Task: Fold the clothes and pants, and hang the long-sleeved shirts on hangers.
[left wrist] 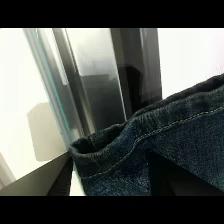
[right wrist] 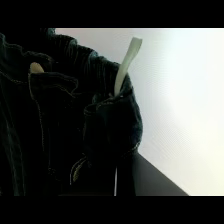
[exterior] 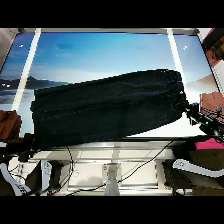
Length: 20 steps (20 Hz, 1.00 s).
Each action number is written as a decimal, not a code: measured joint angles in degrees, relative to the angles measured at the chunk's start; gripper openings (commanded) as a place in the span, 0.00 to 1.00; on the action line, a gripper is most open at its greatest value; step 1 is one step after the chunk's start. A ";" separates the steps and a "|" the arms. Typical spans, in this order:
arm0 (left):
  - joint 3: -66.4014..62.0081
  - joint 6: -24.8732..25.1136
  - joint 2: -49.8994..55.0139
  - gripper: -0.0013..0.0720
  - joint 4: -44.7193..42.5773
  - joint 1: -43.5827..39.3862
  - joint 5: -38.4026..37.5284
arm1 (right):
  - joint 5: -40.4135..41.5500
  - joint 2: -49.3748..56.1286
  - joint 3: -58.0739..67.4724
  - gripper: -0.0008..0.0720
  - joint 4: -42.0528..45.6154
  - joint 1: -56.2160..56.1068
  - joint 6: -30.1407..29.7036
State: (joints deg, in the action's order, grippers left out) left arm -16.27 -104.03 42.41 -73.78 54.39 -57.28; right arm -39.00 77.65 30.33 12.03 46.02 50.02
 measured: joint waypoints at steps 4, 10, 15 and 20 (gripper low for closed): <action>-0.15 4.52 -0.57 0.50 -0.46 0.00 -0.13 | -0.09 0.00 0.00 0.06 0.00 0.00 0.02; -2.05 9.44 -2.05 0.21 12.28 -0.13 3.37 | -0.28 0.00 0.00 0.06 0.02 0.00 0.02; -2.69 9.97 -2.47 0.08 18.18 -0.02 3.96 | -0.37 0.00 -0.02 0.06 0.04 0.00 0.02; -2.82 10.86 -2.60 0.43 19.39 -0.07 3.39 | -0.37 0.00 -0.02 0.06 0.11 0.00 0.02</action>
State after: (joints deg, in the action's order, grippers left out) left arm -19.09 -93.17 39.81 -54.39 54.33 -53.89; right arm -39.38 77.65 30.30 12.14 46.02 50.04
